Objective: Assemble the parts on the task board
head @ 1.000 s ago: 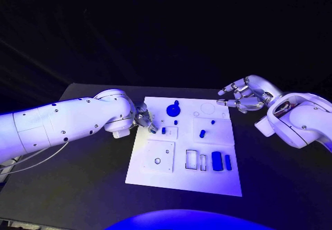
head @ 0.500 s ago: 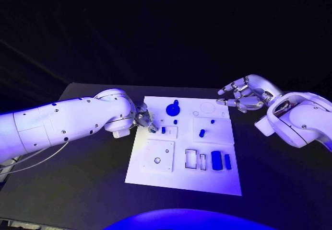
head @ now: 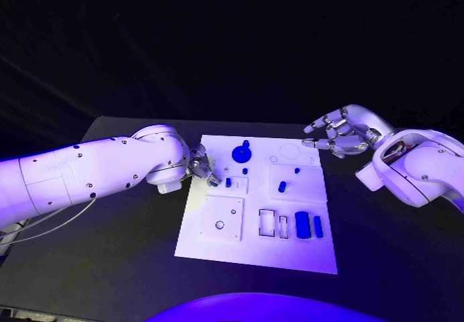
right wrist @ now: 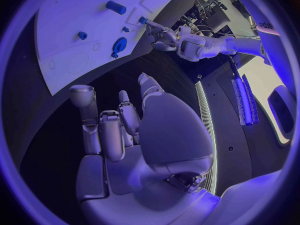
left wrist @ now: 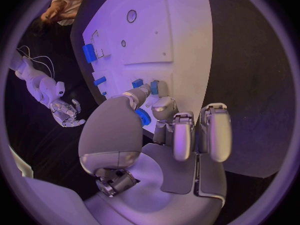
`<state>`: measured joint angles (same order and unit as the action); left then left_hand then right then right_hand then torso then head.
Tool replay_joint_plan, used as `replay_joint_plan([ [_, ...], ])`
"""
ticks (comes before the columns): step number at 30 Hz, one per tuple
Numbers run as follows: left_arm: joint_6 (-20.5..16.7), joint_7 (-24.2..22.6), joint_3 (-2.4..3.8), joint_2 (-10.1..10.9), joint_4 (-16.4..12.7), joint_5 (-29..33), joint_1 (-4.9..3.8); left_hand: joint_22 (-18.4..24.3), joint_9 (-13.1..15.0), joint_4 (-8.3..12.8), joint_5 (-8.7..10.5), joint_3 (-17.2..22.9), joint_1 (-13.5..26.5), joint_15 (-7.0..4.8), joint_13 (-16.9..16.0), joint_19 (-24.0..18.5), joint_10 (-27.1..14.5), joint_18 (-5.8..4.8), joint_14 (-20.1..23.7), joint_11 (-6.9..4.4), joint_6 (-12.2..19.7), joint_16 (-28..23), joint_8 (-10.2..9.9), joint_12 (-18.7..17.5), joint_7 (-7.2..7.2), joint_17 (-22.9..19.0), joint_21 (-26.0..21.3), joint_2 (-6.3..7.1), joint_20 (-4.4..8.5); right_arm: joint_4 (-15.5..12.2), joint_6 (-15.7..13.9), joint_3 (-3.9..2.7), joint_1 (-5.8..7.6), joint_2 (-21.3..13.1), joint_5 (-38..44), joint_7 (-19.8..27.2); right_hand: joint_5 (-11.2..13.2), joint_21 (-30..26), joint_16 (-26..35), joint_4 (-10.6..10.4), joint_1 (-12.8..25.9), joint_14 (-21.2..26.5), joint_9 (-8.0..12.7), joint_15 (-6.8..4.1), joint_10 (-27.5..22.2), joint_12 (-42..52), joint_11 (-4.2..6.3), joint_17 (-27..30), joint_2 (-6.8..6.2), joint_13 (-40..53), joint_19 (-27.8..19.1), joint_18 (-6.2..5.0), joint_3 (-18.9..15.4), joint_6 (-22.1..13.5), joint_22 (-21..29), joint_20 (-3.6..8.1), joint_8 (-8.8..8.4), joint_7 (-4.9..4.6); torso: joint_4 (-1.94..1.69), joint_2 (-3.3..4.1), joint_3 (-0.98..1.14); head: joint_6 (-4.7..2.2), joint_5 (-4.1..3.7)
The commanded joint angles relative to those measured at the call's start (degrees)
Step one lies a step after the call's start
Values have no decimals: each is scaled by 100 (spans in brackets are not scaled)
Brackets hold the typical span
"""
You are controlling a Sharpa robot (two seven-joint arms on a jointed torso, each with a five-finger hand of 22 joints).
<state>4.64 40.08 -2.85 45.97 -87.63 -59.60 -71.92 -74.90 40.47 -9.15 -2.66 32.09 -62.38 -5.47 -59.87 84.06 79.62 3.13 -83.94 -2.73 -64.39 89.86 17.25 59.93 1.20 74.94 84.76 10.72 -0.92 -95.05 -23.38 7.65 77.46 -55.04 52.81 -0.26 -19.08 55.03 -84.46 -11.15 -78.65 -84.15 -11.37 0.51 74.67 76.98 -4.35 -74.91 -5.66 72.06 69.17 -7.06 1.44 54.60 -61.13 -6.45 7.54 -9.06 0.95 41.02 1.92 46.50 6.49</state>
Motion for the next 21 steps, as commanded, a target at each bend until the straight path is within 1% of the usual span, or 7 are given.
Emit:
replay_joint_plan([
  [1,105,171,0,-15,-4,-73,4,-635,4,-7,-13,-43,67,-39,-13,191,51,-112,-606,-7,-50,14,17,35,-13,1506,37,8,48,-11,39,0,-3,0,46,31,-21,-36,20,0,-7,-234,-6,-32,-40,-28,11,-369,46,-8,-28,-87,-39,15,5,7,25,16,0,2,0,-2,2],
  [13,140,175,2,-16,1,-175,4,-669,12,-2,-14,-93,37,-48,-63,208,83,-119,-606,-21,-75,14,29,98,-31,1506,56,18,52,-11,42,0,-3,-1,46,35,-21,-36,20,0,-7,-234,-6,-32,-40,-28,11,-369,46,-8,-28,-87,-39,15,5,7,25,16,-2,1,-1,5,5],
  [21,136,175,3,-21,1,-193,4,-690,15,3,-14,-102,23,-51,-86,218,94,-124,-606,-24,-80,14,32,124,-36,1506,68,18,53,-6,43,0,-3,1,46,36,-21,-36,20,0,-7,-234,-6,-32,-40,-28,11,-369,46,-8,-28,-87,-39,15,5,7,25,16,3,0,0,18,6],
])
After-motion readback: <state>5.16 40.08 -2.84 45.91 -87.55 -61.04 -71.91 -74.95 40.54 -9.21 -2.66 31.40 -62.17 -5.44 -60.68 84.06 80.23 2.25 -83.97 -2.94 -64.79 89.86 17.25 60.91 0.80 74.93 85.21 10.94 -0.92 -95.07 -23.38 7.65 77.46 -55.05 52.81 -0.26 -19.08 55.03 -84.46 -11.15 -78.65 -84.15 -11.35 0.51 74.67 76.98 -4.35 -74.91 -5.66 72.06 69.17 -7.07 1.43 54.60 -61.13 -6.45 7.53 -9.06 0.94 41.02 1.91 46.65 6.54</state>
